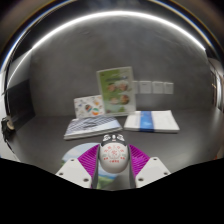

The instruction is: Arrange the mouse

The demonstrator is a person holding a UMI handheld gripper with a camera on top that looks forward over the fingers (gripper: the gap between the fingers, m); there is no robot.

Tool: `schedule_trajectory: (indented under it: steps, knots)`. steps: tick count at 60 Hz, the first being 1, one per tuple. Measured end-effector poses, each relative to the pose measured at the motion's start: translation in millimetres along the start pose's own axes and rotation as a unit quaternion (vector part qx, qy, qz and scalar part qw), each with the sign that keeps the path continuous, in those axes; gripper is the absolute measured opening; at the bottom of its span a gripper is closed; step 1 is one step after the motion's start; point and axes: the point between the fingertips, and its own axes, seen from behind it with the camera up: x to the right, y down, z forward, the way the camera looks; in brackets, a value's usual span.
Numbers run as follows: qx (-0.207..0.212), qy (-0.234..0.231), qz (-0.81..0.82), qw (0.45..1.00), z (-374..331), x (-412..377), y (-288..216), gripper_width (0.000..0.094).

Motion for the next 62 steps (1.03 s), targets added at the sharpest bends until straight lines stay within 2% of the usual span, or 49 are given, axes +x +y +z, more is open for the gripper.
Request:
schedule_trajectory:
  steps: [7, 13, 24, 26, 33, 34, 38, 41, 42, 43, 56, 62]
  knots:
    - [-0.015, 0.018, -0.009, 1.0, 20.1, -69.3, 24.7, 0.0431]
    - [-0.04, 0.057, -0.012, 0.998, 39.8, -86.3, 49.7, 0.043]
    - [-0.103, 0.087, -0.003, 0.991, 57.9, -96.6, 99.1, 0.0421]
    - [-0.084, 0.093, -0.005, 0.992, 62.3, -95.4, 93.3, 0.0494]
    - [-0.088, 0.094, -0.01, 0.992, 63.5, -95.6, 92.5, 0.056]
    - [-0.09, 0.091, -0.009, 0.992, 62.9, -95.8, 92.5, 0.0628]
    - [-0.11, 0.078, 0.001, 0.991, 52.6, -96.5, 98.2, 0.0784]
    - [-0.109, 0.069, 0.005, 0.992, 38.9, -95.3, 96.2, 0.0881]
    - [-0.107, 0.067, 0.004, 0.992, 33.4, -94.6, 94.3, 0.0832]
    - [-0.106, 0.065, 0.003, 0.992, 27.2, -93.0, 92.5, 0.0825]
    - [-0.083, 0.04, 0.006, 0.996, -64.7, -46.9, 81.0, 0.0844]
    - [-0.095, 0.041, 0.006, 0.995, -90.8, 1.6, 93.6, 0.0841]
